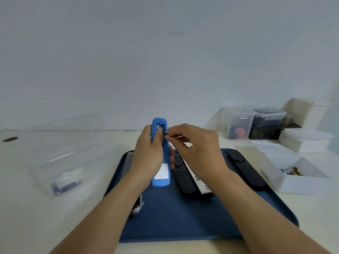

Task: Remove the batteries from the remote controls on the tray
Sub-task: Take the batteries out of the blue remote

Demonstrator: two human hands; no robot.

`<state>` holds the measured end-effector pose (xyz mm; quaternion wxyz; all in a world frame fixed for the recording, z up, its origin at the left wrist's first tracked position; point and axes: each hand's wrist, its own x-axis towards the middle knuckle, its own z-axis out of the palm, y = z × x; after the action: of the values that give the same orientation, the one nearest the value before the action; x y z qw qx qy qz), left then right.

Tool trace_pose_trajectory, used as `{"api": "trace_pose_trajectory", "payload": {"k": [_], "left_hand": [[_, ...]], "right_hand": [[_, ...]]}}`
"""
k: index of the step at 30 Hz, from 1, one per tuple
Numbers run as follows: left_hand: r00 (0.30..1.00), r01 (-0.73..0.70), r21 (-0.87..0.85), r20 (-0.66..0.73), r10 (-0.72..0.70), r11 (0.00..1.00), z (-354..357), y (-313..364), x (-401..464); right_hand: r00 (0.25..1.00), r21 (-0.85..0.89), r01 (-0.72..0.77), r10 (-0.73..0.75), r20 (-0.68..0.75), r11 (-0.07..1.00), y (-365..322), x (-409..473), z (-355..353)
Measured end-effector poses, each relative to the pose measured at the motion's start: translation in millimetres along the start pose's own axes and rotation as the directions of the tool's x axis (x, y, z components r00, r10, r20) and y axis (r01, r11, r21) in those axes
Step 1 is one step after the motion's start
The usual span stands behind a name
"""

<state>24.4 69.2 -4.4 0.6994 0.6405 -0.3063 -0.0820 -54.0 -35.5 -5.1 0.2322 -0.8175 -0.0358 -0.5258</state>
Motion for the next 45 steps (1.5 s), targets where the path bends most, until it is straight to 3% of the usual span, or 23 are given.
{"api": "trace_pose_trajectory", "payload": {"k": [3,10,14,18,19,21,23,25,31,35,39,41,43,45], "left_hand": [[0.999,-0.041,0.069,-0.011,0.042,0.997,-0.1,-0.3,-0.8],[0.999,0.031,0.044,-0.021,-0.030,0.999,1.9,-0.5,-4.9],[0.994,0.097,-0.027,0.045,-0.096,0.995,5.1,-1.4,-6.4],[0.991,0.102,-0.046,0.089,-0.097,0.994,5.8,2.7,-7.9],[0.991,0.099,-0.062,0.098,-0.093,0.993,5.6,5.1,-8.4],[0.988,0.105,-0.108,0.123,-0.092,0.989,6.8,8.9,-9.0],[0.983,0.113,-0.142,0.161,-0.089,0.983,8.8,11.5,-10.5],[0.976,0.140,-0.168,0.188,-0.108,0.976,9.9,12.1,-11.6],[0.932,0.288,-0.335,0.313,-0.182,0.897,5.7,11.6,-9.6],[0.908,0.288,-0.281,0.384,-0.167,0.915,5.4,6.4,-9.7],[0.908,0.317,-0.252,0.359,-0.215,0.914,10.5,1.3,-9.2],[0.911,0.320,-0.234,0.342,-0.230,0.918,9.4,-1.7,-7.9],[0.916,0.319,-0.220,0.322,-0.240,0.922,8.1,-4.8,-6.2],[0.919,0.317,-0.212,0.311,-0.244,0.924,7.5,-6.1,-5.3]], "right_hand": [[0.995,-0.067,0.084,-0.080,0.054,0.994,1.8,-0.5,1.8],[0.991,-0.031,0.094,-0.090,0.103,0.995,3.4,0.6,5.1],[0.973,0.144,-0.190,0.166,0.163,0.971,6.1,3.3,3.1],[0.944,0.140,-0.306,0.281,0.173,0.942,5.9,5.1,-2.6],[0.916,0.195,-0.393,0.362,0.175,0.899,5.1,5.7,-4.4],[0.799,0.374,-0.601,0.542,0.262,0.706,5.6,7.8,-8.7],[0.714,0.507,-0.693,0.585,0.385,0.512,8.6,9.6,-11.7],[0.681,0.587,-0.717,0.559,0.473,0.377,9.0,10.9,-14.0],[0.600,0.551,-0.790,0.524,0.605,0.269,14.9,14.0,-25.1],[0.636,0.434,-0.771,0.597,0.488,0.466,28.6,16.2,-34.1],[0.653,0.294,-0.757,0.661,0.369,0.583,33.3,16.1,-39.9],[0.677,0.077,-0.721,0.677,0.287,0.688,39.0,16.9,-47.2],[0.676,-0.264,-0.612,0.666,0.315,0.746,45.2,17.1,-58.0],[0.548,-0.499,-0.505,0.708,0.445,0.704,46.5,14.9,-66.7]]}}
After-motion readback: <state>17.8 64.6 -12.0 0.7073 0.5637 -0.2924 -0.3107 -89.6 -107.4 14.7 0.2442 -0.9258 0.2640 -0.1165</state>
